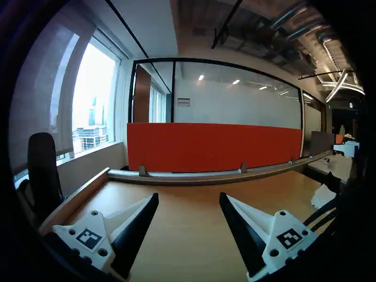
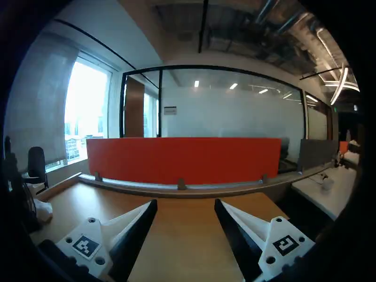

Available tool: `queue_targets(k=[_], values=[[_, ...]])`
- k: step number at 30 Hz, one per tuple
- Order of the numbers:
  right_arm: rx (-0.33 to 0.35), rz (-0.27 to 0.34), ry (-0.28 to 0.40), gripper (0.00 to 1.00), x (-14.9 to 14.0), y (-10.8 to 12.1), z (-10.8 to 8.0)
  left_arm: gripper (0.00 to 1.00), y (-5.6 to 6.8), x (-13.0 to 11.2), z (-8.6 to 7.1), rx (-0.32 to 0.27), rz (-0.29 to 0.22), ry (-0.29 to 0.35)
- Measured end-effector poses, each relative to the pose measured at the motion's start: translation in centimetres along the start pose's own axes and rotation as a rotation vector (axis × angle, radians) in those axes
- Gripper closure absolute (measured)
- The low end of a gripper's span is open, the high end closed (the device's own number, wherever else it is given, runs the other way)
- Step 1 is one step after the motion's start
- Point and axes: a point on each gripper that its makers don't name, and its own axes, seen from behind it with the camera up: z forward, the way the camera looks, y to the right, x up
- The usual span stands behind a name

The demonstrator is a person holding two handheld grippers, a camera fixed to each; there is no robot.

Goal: Fold towel

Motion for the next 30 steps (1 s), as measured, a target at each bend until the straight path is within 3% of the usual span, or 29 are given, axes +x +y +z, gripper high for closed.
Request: queue_targets(k=[9,18,30], values=[[-0.012,0.001,-0.005,0.06,0.6,-0.3,-0.6,0.04,-0.1,0.3,0.9,0.012,0.016,0.025],[-0.038,-0.019,-0.020,0.06,0.6,-0.1,-0.7,0.04,-0.8,-1.4,1.2,0.039,0.059,0.050],[-0.069,-0.001,-0.006,0.06,-0.7,-0.1,-0.7,0.04,-1.4,-5.8,1.3,0.060,0.041,0.074]])
